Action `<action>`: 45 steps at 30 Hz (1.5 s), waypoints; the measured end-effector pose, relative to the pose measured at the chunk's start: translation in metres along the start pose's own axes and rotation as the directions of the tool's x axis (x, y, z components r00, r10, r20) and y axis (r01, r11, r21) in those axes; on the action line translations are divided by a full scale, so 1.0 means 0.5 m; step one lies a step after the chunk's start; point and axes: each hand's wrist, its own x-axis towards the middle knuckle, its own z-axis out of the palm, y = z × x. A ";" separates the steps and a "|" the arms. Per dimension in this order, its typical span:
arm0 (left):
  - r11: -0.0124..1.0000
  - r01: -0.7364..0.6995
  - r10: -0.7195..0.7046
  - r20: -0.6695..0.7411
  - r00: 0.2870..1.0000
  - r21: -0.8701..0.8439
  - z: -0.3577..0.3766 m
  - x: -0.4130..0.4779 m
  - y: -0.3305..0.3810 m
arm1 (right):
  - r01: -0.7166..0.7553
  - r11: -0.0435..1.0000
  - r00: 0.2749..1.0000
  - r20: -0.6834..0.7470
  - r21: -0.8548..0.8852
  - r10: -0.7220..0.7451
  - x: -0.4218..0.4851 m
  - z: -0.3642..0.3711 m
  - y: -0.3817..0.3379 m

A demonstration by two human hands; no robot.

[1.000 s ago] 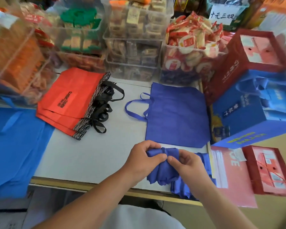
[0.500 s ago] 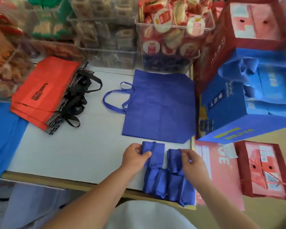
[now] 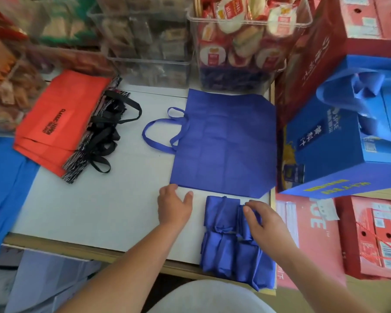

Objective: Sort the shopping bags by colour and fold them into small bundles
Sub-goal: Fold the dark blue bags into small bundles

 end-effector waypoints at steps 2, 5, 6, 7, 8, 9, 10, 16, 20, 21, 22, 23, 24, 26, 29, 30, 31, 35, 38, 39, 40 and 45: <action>0.999 0.024 -0.022 -0.054 0.998 0.039 -0.027 0.052 -0.002 | -0.010 1.000 1.000 0.026 -0.007 0.010 0.010 0.003 -0.012; 0.996 0.075 -0.075 -0.013 0.997 0.047 -0.031 0.112 0.006 | -0.043 0.999 0.998 0.052 -0.007 0.044 0.021 0.012 -0.040; 0.996 0.077 -0.077 -0.004 0.997 0.047 -0.027 0.125 0.010 | -0.053 0.999 0.997 0.047 -0.002 0.053 0.024 0.018 -0.051; 0.996 0.074 -0.073 -0.008 0.997 0.050 -0.023 0.135 0.015 | -0.063 0.998 0.997 0.045 0.011 0.063 0.029 0.024 -0.065; 0.996 0.069 -0.069 -0.010 0.998 0.056 -0.019 0.143 0.020 | -0.075 0.997 0.996 0.043 0.033 0.073 0.034 0.032 -0.077; 0.996 0.063 -0.063 -0.001 0.998 0.058 -0.015 0.149 0.022 | -0.087 0.995 0.995 0.046 0.050 0.085 0.039 0.039 -0.090; 0.997 0.054 -0.055 0.020 0.998 0.052 -0.009 0.155 0.020 | -0.099 0.994 0.994 0.052 0.051 0.096 0.046 0.046 -0.103; 0.962 0.003 0.033 0.127 0.991 -0.274 -0.052 0.146 0.025 | -0.102 0.994 0.995 -0.010 0.037 0.102 0.057 0.067 -0.184; 0.887 -0.077 0.115 0.056 0.992 -0.456 -0.195 0.176 0.056 | -0.033 0.999 0.991 -0.127 0.043 0.038 0.055 0.095 -0.257; 0.891 -0.120 0.145 0.025 0.989 -0.439 -0.239 0.192 0.055 | -0.017 0.999 0.990 -0.139 0.042 0.022 0.058 0.106 -0.279; 0.905 -0.165 0.178 -0.003 0.984 -0.393 -0.284 0.210 0.049 | -0.004 0.999 0.991 -0.135 0.042 0.009 0.060 0.120 -0.305; 0.922 -0.211 0.213 -0.030 0.977 -0.326 -0.329 0.230 0.039 | 0.009 0.999 0.992 -0.124 0.045 -0.003 0.061 0.138 -0.332; 0.939 -0.254 0.249 -0.048 0.967 -0.234 -0.373 0.251 0.022 | 0.015 0.998 0.994 -0.109 0.053 -0.009 0.062 0.158 -0.357; 0.952 -0.299 0.297 -0.032 0.954 -0.072 -0.452 0.291 -0.023 | 0.025 0.999 0.997 -0.075 0.043 -0.021 0.059 0.206 -0.405; 0.964 -0.256 0.255 0.023 0.967 0.071 -0.543 0.339 -0.102 | 0.009 1.000 1.000 0.017 -0.016 -0.008 0.057 0.292 -0.451; 0.969 -0.222 0.223 0.006 0.975 0.113 -0.566 0.347 -0.125 | 0.013 0.999 0.999 0.053 -0.036 -0.011 0.056 0.325 -0.452; 0.969 -0.197 0.202 -0.020 0.979 0.146 -0.585 0.350 -0.149 | 0.024 0.998 0.996 0.087 -0.064 -0.018 0.054 0.359 -0.447; 0.952 -0.293 0.298 -0.055 0.953 0.089 -0.607 0.297 -0.236 | 0.038 0.960 0.981 0.192 -0.277 0.017 0.064 0.471 -0.401; 0.940 -0.341 0.332 0.179 0.926 0.019 -0.554 0.221 -0.318 | 0.031 0.902 0.953 0.286 -0.430 0.103 0.082 0.525 -0.352; 0.940 -0.340 0.323 0.254 0.911 0.025 -0.534 0.194 -0.341 | 0.032 0.886 0.945 0.302 -0.463 0.124 0.082 0.535 -0.338; 0.941 -0.337 0.307 0.320 0.896 0.040 -0.515 0.169 -0.357 | 0.029 0.874 0.940 0.310 -0.485 0.140 0.079 0.538 -0.330; 0.886 -0.432 0.297 0.509 0.808 0.168 -0.447 0.126 -0.410 | 0.029 0.957 0.910 0.404 -0.290 0.094 0.024 0.558 -0.350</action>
